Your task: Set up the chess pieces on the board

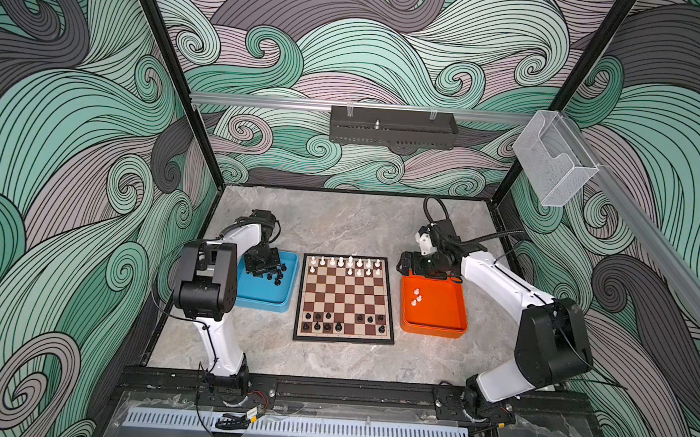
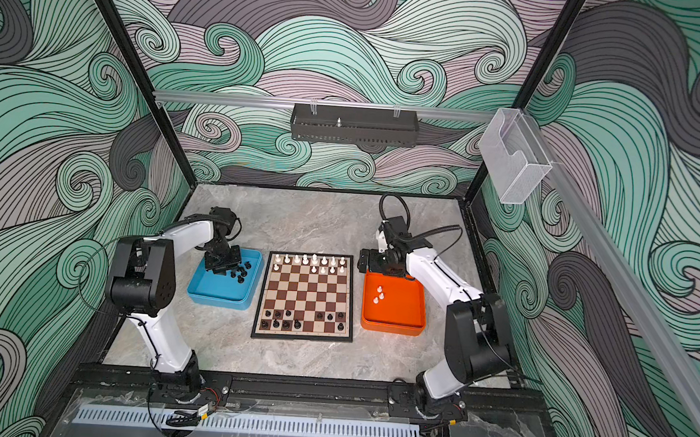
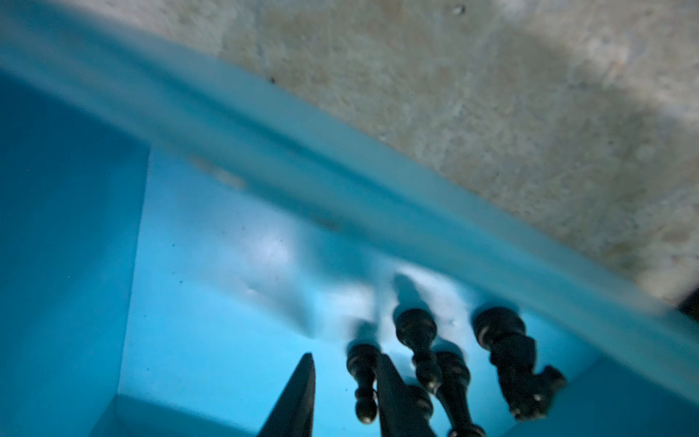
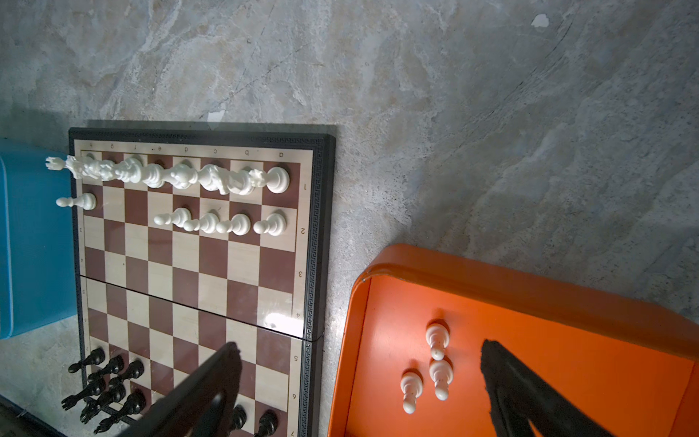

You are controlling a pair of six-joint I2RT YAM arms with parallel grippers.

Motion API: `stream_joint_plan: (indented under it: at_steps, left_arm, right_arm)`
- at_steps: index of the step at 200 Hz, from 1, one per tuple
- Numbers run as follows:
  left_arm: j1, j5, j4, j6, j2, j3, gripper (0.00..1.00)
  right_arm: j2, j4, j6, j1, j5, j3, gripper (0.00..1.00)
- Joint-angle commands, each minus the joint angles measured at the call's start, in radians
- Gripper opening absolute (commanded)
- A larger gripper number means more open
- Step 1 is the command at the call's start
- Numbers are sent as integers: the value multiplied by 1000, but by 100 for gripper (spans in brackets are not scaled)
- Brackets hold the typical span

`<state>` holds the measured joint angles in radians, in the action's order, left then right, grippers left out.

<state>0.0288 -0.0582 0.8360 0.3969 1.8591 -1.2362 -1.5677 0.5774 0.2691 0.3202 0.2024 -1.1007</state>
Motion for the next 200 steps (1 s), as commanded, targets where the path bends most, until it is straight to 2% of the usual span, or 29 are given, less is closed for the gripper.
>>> stream_joint_plan:
  at_steps: [1,78,141,200]
  left_arm:
    - [-1,10,-1,5,10,-20,28]
    - [0,18,-8,7,23,-19,18]
    - [0,18,-8,3,18,-18,13]
    - [3,1,31,-7,-10,-20,12]
  right_arm:
    - [-12,-7,4,-4,9,1,99]
    - [-9,-8,1,-4,3,5,99]
    - [-5,-8,2,-5,1,7,99]
    - [-6,-8,4,-4,2,1,99]
